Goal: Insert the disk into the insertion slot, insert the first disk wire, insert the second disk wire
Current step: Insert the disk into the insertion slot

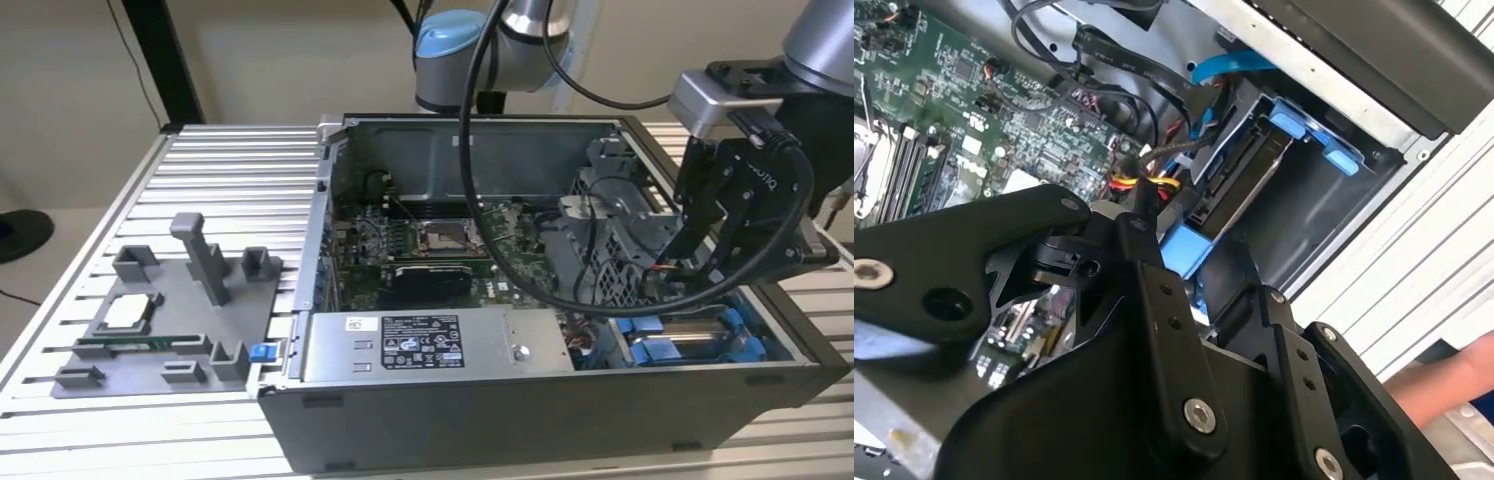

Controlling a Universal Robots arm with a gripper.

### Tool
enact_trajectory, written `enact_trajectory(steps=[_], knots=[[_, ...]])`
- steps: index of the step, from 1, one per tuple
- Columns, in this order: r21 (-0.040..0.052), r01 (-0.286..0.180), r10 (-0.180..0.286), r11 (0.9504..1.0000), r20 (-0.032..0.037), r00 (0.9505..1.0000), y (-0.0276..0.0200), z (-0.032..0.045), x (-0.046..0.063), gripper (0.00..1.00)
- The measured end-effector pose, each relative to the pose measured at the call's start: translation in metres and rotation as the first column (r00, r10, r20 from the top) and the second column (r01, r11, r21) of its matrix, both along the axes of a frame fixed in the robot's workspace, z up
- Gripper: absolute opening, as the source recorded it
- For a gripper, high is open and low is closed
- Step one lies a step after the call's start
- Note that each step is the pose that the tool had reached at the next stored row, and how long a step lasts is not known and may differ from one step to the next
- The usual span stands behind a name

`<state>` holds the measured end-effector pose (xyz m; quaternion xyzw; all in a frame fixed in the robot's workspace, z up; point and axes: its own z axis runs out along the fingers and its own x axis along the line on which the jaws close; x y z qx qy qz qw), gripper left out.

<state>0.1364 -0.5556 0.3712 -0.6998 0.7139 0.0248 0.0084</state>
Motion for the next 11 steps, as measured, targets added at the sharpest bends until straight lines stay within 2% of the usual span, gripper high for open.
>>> enact_trajectory(steps=[6,8,11], knots=[[0.0049,0.001,-0.001,1.0000,0.0001,1.0000,0.0018,-0.0062,0.0001,1.00],[0.0100,0.001,-0.001,0.9999,0.0003,1.0000,0.0025,-0.0071,0.0001,1.00],[0.0228,0.001,-0.001,0.9997,0.0006,1.0000,0.0032,-0.0076,0.0003,1.00]])
